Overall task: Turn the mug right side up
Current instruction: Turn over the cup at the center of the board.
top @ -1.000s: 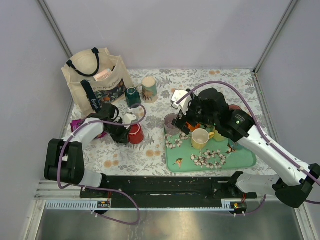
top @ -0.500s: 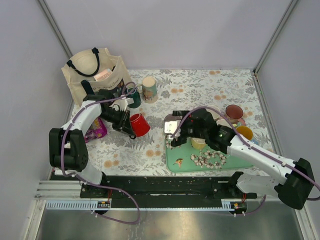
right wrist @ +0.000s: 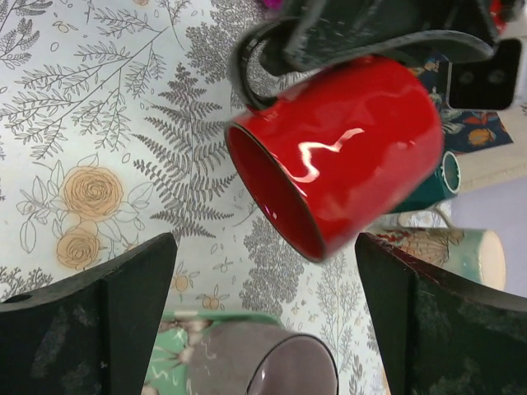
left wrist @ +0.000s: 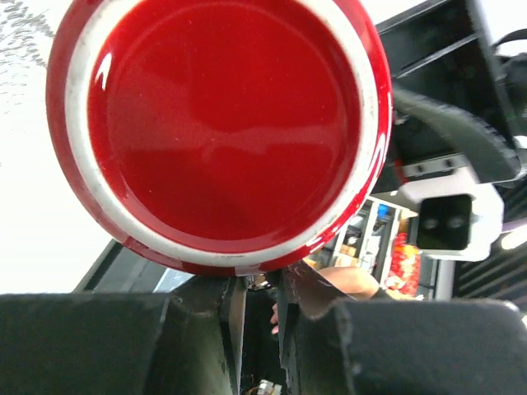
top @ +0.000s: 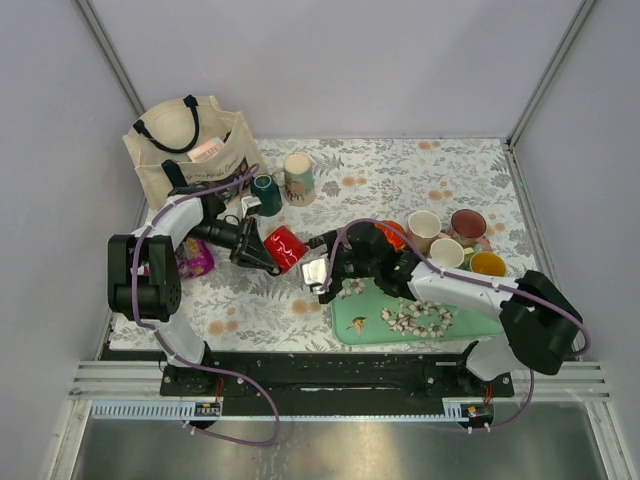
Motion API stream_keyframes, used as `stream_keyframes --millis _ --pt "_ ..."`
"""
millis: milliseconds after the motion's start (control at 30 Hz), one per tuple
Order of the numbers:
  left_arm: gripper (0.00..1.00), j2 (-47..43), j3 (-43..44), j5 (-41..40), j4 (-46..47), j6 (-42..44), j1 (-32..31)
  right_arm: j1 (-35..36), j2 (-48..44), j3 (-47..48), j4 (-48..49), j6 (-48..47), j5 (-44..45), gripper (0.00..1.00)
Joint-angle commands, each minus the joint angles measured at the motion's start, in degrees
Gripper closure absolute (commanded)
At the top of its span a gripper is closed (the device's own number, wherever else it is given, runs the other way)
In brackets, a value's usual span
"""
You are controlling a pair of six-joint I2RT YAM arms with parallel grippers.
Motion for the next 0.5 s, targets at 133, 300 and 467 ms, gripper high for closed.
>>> stream_keyframes --millis 133,300,467 --pt "1.0 -2.8 -3.0 15.1 0.6 -5.7 0.4 3.9 7.1 3.8 18.9 -2.2 4.4 0.08" --pt "1.0 -4.3 -5.0 16.8 3.7 -9.4 0.5 3.9 7.0 4.2 20.0 -2.5 4.7 0.17" --pt "1.0 -6.9 -11.8 26.1 20.6 -27.6 0.3 4.3 7.0 4.3 20.5 -1.8 4.4 0.47"
